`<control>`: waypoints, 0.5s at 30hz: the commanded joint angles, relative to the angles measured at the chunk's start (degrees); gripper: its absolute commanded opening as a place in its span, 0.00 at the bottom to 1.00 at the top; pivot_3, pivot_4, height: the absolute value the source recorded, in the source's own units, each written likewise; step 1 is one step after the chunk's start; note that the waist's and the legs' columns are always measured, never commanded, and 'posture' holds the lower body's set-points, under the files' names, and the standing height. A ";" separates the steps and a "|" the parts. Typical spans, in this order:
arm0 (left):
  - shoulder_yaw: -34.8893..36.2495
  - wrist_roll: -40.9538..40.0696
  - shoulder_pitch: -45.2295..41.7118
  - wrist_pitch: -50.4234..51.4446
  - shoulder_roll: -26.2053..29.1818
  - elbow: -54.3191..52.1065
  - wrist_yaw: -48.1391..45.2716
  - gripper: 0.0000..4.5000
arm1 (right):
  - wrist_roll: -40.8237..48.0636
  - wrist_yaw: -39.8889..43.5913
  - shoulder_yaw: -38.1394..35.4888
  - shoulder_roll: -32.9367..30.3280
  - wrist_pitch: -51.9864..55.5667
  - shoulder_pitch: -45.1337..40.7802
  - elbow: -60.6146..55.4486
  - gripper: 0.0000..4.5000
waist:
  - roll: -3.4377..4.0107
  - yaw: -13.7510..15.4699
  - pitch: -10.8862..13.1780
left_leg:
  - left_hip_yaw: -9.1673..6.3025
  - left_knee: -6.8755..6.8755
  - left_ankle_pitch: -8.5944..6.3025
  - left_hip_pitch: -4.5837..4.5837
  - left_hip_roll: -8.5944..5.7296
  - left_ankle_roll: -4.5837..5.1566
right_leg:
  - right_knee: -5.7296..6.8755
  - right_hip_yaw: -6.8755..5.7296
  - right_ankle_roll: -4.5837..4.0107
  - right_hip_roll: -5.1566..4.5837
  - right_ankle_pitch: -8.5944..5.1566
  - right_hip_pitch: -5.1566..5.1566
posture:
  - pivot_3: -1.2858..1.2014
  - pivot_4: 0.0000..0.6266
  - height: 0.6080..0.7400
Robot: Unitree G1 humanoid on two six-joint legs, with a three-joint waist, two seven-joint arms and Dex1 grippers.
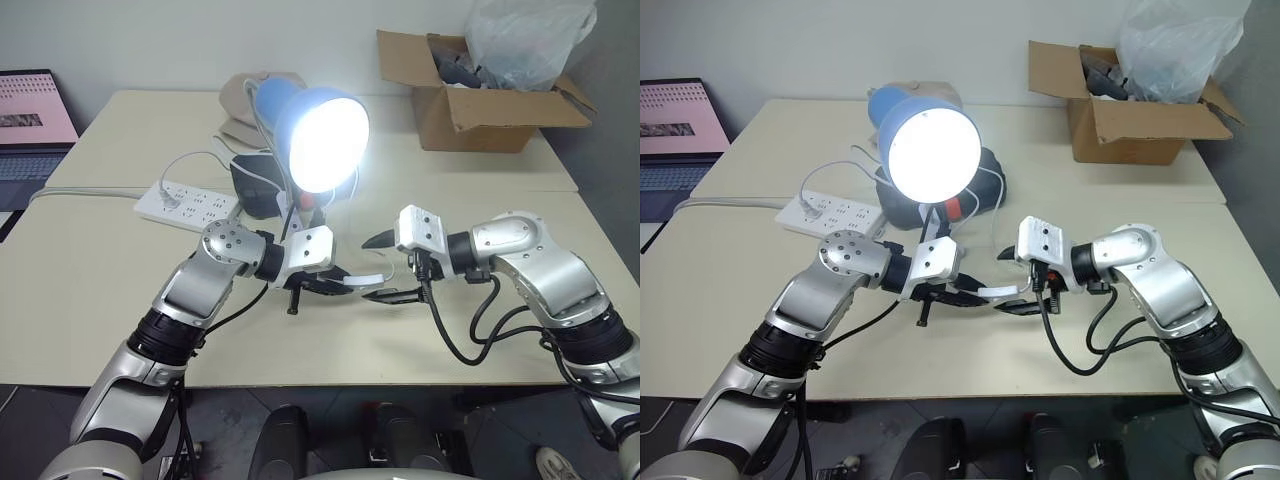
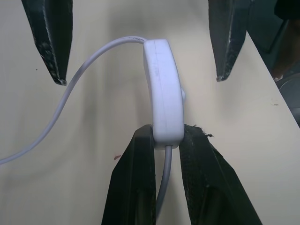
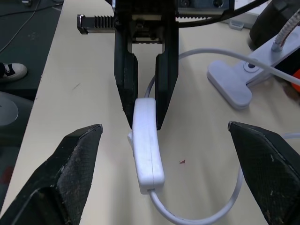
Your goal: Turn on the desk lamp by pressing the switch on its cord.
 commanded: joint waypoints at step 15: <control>-1.63 6.95 -3.84 -10.33 -6.31 15.27 8.05 0.09 | 12.96 -8.52 -23.15 -9.12 11.63 17.93 -24.30 1.00 | -0.01 0.45 0.00 | -0.06 0.01 0.00 -0.03 -0.04 0.00 | -0.02 -0.05 0.00 -0.06 0.00 0.04 | 0.52 0.24 1.00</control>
